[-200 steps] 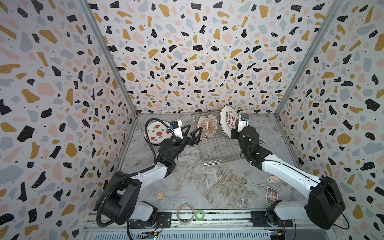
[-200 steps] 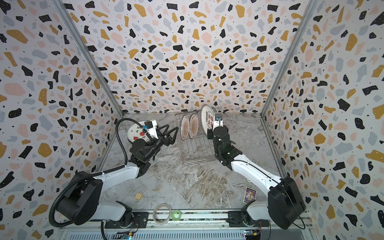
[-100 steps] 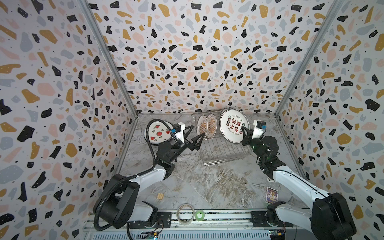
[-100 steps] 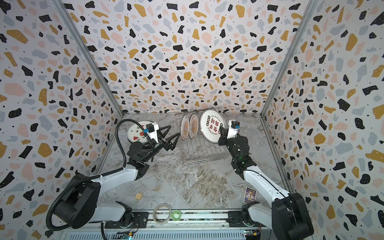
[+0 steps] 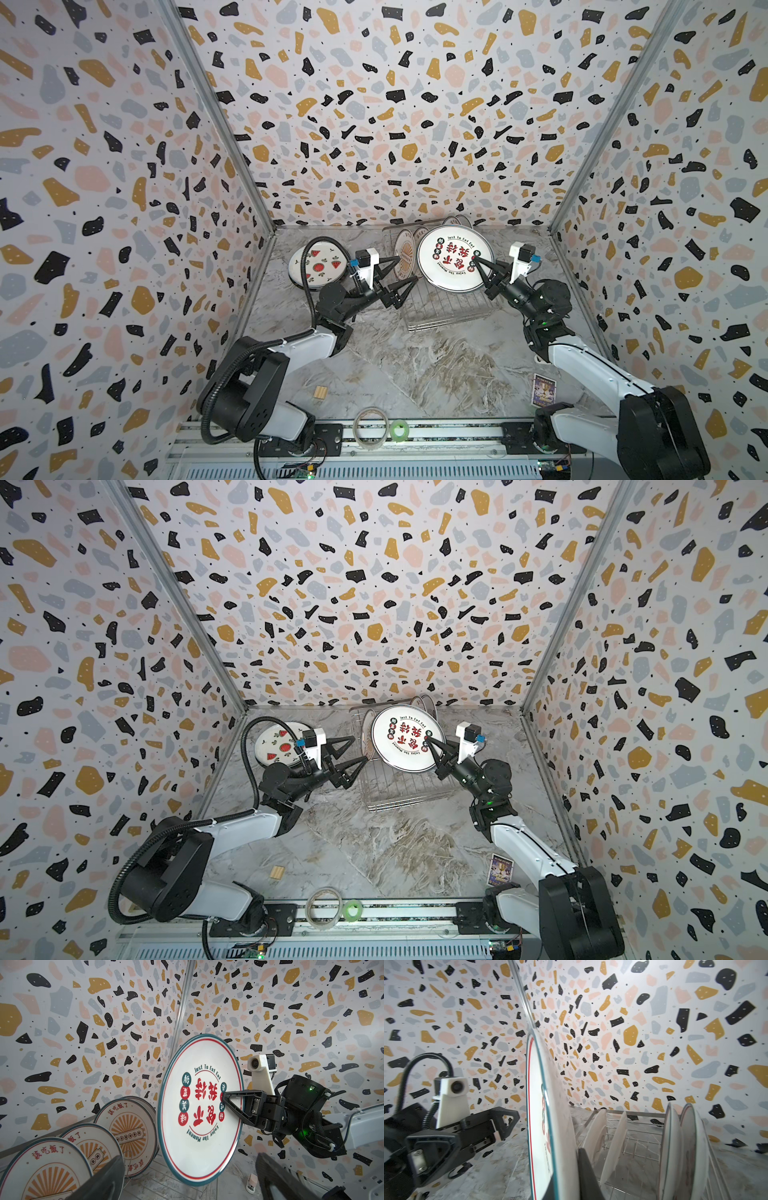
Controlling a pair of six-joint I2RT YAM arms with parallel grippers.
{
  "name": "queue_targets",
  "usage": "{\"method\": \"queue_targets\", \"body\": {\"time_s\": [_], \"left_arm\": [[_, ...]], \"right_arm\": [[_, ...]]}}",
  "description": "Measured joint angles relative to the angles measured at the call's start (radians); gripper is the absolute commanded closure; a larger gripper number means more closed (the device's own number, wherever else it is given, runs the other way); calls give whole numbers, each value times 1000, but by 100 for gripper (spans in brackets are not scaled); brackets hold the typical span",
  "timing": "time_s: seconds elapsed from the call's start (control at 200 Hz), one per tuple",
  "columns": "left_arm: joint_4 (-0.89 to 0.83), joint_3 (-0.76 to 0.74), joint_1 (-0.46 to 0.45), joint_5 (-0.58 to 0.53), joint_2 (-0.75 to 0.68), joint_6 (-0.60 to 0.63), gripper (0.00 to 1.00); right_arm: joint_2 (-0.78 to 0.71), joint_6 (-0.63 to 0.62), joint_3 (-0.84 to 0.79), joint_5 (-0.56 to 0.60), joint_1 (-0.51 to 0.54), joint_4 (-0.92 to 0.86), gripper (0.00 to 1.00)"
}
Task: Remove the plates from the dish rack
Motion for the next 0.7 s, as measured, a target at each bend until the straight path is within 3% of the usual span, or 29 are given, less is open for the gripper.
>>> {"method": "queue_targets", "body": {"time_s": [0.055,0.275,0.596,0.701], "left_arm": [[1,0,-8,0,3,-5,5],[26,34,-47,24,28,-24,42],[90,68,-46,45,98,-98,82],[85,72,-45,41,98,-105,85]], "right_arm": [[0,12,-7,-39,0,31,100],[12,27,-11,-108,0,88,100],[30,35,-11,-150,0,106,100],[32,37,-11,-161,-1,117,100]]}}
